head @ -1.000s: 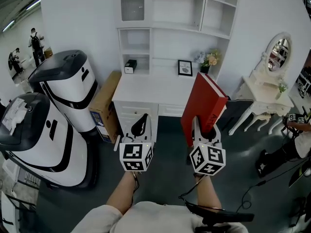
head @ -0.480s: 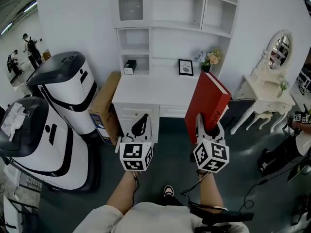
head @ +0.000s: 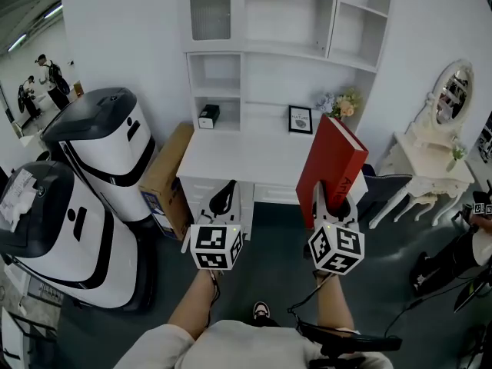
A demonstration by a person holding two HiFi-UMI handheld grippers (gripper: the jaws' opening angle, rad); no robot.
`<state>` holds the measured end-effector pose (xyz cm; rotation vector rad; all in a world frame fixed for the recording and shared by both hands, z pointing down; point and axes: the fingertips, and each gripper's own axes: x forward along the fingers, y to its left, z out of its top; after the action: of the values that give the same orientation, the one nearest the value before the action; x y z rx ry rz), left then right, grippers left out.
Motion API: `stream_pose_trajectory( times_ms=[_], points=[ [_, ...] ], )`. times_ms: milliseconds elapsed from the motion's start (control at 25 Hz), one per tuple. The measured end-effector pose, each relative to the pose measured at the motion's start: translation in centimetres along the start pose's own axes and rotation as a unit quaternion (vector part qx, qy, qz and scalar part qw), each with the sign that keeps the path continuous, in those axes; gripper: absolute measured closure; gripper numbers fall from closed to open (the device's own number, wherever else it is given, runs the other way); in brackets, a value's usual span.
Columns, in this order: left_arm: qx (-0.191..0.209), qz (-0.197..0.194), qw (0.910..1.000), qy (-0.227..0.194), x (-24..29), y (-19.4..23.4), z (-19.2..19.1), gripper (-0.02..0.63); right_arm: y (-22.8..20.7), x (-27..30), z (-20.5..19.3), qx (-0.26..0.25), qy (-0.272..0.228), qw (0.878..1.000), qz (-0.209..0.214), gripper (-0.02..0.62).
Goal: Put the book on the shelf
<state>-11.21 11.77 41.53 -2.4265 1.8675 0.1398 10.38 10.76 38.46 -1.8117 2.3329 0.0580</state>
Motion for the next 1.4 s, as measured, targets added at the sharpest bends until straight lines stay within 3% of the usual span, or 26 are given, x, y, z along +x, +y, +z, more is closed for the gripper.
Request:
stream_pose_trajectory(
  times_ms=[840,1400],
  points=[
    [0.012,0.03,0.9994,-0.006,14.3,2.3,-0.3,0.598,-5.7,14.7,-0.2,0.004,-0.008,1.0,0.028,0.422],
    [0.015,0.045,0.9989,-0.004,18.9,2.2,-0.8,0.598,-8.4,19.1,-0.4,0.001,-0.005,0.999,0.048,0.422]
  ],
)
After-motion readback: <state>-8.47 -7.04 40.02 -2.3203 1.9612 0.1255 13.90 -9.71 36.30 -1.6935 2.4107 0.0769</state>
